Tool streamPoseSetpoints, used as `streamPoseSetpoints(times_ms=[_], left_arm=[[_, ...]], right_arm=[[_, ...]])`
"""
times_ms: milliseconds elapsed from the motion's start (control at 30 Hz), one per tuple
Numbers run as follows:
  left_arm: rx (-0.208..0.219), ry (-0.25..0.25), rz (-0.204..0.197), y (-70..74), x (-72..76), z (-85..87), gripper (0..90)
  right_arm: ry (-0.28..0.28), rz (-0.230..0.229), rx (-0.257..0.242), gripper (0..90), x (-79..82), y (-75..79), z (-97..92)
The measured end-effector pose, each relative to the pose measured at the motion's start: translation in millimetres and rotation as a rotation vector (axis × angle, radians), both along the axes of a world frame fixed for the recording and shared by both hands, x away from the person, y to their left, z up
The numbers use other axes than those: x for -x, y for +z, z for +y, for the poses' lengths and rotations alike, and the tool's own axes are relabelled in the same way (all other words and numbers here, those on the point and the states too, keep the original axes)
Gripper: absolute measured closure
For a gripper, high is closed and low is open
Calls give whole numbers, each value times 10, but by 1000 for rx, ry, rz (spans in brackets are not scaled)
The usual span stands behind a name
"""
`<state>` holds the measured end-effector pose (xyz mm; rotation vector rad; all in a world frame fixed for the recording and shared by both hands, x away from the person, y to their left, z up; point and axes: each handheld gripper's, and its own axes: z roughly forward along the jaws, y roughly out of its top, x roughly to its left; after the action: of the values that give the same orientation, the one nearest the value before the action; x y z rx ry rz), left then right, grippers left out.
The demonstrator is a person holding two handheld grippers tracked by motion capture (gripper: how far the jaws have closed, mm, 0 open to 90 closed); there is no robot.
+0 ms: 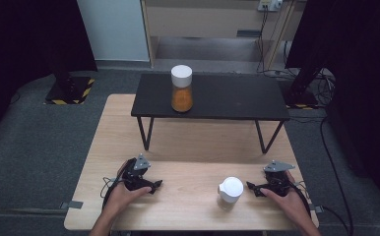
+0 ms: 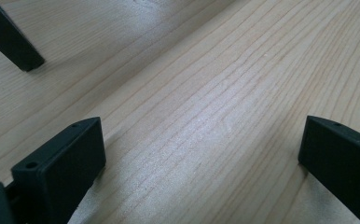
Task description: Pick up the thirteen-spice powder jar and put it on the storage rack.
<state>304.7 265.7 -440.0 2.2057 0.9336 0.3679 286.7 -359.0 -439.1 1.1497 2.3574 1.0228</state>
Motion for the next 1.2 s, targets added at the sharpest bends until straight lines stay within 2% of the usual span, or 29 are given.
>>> streamPoseSetpoints(times_ms=[167,600,800,1200], left_arm=[[0,0,0,0,1,0,0],[0,3,-1,0,5,-3,0],[-1,2,-1,0,4,-3,0],[-1,2,-1,0,4,-3,0]], right_arm=[[-7,-23,-13,47,97,70,-51],[13,-41,-31,53,310,206,-129],[41,-56,-36,53,409,245,-97],[99,-59,-39,52,576,298,-17]])
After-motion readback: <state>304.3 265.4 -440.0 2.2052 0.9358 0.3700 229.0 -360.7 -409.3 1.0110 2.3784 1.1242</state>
